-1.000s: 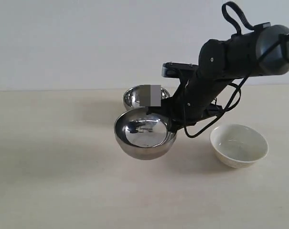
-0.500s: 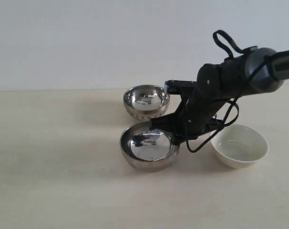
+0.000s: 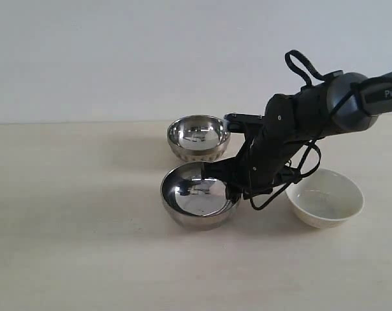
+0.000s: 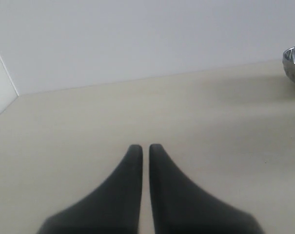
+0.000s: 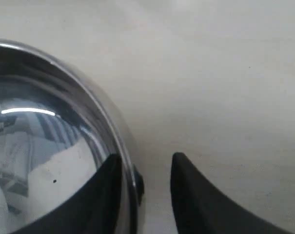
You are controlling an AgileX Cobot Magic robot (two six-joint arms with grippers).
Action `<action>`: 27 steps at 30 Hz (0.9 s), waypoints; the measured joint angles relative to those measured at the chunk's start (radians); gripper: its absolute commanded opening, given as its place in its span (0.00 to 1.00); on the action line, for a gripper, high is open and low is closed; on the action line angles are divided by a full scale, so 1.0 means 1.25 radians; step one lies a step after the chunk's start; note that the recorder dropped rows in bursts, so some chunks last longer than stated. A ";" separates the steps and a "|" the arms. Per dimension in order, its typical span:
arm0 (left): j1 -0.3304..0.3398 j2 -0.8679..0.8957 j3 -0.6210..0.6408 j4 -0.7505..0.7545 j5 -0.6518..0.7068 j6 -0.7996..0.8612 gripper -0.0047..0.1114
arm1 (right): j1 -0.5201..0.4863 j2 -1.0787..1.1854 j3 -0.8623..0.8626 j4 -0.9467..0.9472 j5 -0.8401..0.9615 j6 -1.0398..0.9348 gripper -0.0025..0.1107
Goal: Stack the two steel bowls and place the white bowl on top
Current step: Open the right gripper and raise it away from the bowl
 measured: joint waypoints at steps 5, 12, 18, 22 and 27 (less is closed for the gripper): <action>0.000 0.000 0.000 0.000 0.000 0.000 0.07 | 0.000 -0.006 0.000 0.000 0.016 -0.003 0.33; 0.000 0.000 0.000 0.000 0.000 0.000 0.07 | -0.003 -0.101 0.000 -0.018 0.058 -0.006 0.33; 0.000 0.000 0.000 0.000 0.000 0.000 0.07 | -0.047 -0.210 0.000 -0.049 0.122 -0.006 0.33; 0.000 0.000 0.000 0.000 0.000 0.000 0.07 | -0.104 -0.257 0.000 -0.079 0.174 0.005 0.33; 0.000 0.000 0.000 0.000 0.000 0.000 0.07 | -0.152 -0.281 0.000 -0.094 0.206 0.005 0.33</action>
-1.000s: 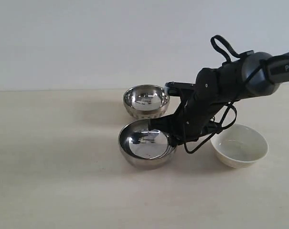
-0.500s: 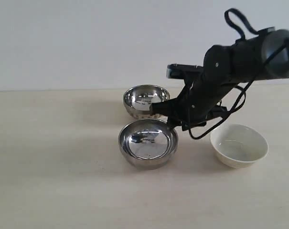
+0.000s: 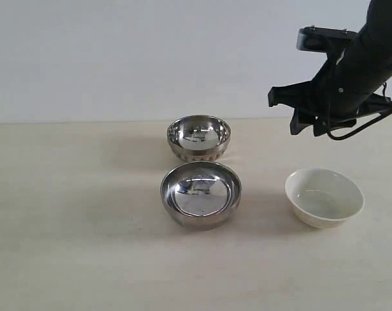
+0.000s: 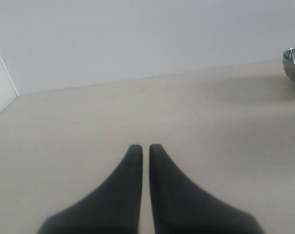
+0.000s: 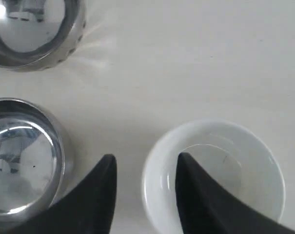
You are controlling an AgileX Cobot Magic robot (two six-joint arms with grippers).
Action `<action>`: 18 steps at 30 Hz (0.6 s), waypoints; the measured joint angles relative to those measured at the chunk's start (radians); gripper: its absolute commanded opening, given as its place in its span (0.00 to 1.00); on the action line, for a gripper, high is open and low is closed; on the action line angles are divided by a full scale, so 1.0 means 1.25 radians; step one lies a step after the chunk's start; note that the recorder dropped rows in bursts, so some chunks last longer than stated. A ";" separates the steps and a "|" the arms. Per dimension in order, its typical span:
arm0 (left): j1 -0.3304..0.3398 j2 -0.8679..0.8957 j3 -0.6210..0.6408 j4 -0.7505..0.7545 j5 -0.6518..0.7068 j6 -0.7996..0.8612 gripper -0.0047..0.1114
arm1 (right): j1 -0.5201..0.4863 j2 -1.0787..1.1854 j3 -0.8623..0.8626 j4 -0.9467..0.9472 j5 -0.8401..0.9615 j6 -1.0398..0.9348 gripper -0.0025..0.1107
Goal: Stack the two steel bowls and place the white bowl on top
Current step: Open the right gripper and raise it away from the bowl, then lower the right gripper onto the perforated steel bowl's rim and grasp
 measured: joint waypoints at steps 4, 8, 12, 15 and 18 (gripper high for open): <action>0.000 0.000 0.000 0.000 0.000 0.000 0.07 | -0.008 0.000 0.000 0.013 -0.036 0.001 0.33; 0.000 0.000 0.000 0.000 0.000 0.000 0.07 | -0.008 0.008 -0.010 0.046 -0.106 0.004 0.33; 0.000 0.000 0.000 0.000 0.000 0.000 0.07 | -0.006 0.058 -0.069 0.049 -0.113 0.002 0.33; 0.000 0.000 0.000 0.000 0.000 0.000 0.07 | 0.011 0.108 -0.128 0.061 -0.112 0.002 0.33; 0.000 0.000 0.000 0.000 0.000 0.000 0.07 | 0.043 0.174 -0.199 0.069 -0.112 0.002 0.33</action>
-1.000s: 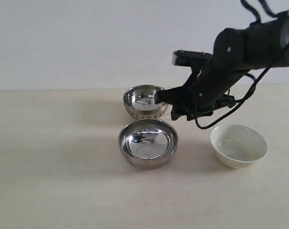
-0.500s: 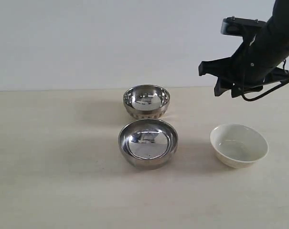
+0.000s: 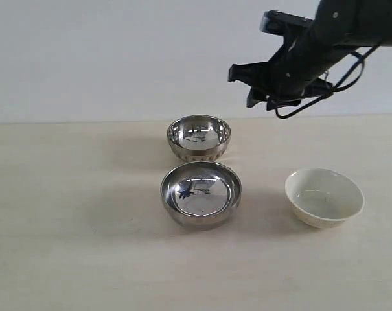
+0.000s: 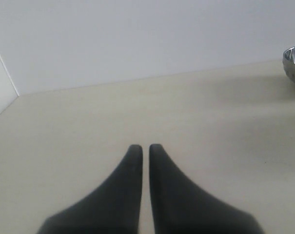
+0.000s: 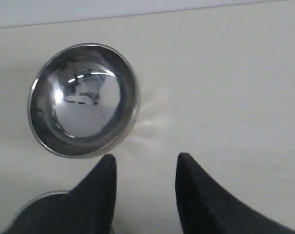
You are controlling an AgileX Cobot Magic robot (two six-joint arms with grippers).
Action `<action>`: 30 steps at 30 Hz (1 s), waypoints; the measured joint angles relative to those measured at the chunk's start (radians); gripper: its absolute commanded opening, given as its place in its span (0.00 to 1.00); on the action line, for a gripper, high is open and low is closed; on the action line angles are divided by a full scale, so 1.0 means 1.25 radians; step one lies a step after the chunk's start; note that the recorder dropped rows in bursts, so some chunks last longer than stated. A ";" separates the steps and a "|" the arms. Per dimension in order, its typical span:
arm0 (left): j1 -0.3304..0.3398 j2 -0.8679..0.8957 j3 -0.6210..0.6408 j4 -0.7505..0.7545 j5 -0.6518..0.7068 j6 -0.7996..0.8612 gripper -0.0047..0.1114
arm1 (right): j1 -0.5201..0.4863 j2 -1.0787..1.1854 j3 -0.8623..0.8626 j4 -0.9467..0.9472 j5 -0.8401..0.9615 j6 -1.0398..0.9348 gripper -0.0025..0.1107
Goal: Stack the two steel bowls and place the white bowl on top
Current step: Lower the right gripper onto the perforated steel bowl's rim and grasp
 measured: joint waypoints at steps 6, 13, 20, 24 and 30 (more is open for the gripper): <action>0.000 0.000 0.000 0.000 0.000 0.000 0.07 | 0.044 0.140 -0.143 0.013 0.003 0.012 0.33; 0.000 0.000 0.000 0.000 0.000 0.000 0.07 | 0.046 0.285 -0.265 0.012 0.009 0.035 0.33; 0.000 0.000 0.000 0.000 0.000 0.000 0.07 | 0.046 0.366 -0.334 -0.042 0.009 0.037 0.33; 0.000 0.000 0.000 0.000 0.000 0.000 0.07 | 0.046 0.371 -0.336 -0.057 0.016 0.041 0.33; 0.000 0.000 0.000 0.000 0.000 0.000 0.07 | 0.046 0.372 -0.378 -0.063 0.068 0.041 0.33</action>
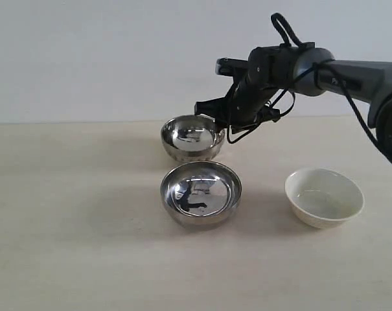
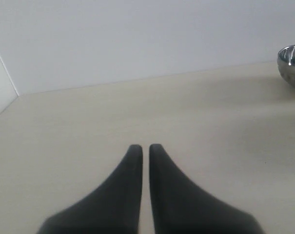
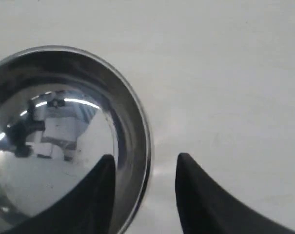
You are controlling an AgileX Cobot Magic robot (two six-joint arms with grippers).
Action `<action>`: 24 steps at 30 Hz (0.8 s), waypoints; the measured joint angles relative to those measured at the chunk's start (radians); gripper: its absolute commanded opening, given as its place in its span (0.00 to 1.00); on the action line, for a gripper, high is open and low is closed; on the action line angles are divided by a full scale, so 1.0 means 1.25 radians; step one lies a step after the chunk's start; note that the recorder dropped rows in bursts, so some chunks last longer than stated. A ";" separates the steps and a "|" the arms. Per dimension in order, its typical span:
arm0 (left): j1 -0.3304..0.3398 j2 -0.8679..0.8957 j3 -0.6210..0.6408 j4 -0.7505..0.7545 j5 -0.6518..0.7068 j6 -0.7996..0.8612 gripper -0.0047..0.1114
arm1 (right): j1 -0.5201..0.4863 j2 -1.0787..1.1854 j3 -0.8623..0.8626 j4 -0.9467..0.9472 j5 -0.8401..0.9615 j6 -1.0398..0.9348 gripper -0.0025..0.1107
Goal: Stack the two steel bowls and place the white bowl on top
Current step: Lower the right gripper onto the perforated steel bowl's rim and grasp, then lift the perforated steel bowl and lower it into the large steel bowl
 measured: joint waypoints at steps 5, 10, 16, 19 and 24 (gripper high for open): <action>0.000 0.000 0.000 0.000 0.000 0.000 0.07 | 0.000 0.015 -0.004 0.000 -0.001 0.002 0.33; 0.000 0.000 0.000 0.000 0.000 0.000 0.07 | 0.000 0.062 -0.004 0.041 -0.055 0.005 0.33; 0.000 0.000 0.000 0.000 0.000 0.000 0.07 | 0.006 0.081 -0.004 0.051 -0.085 0.006 0.02; 0.000 0.000 0.000 0.000 0.000 0.000 0.07 | 0.006 0.078 -0.004 0.054 -0.082 0.009 0.02; 0.000 0.000 0.000 0.000 0.000 0.000 0.07 | 0.006 0.010 -0.004 0.053 -0.018 0.005 0.02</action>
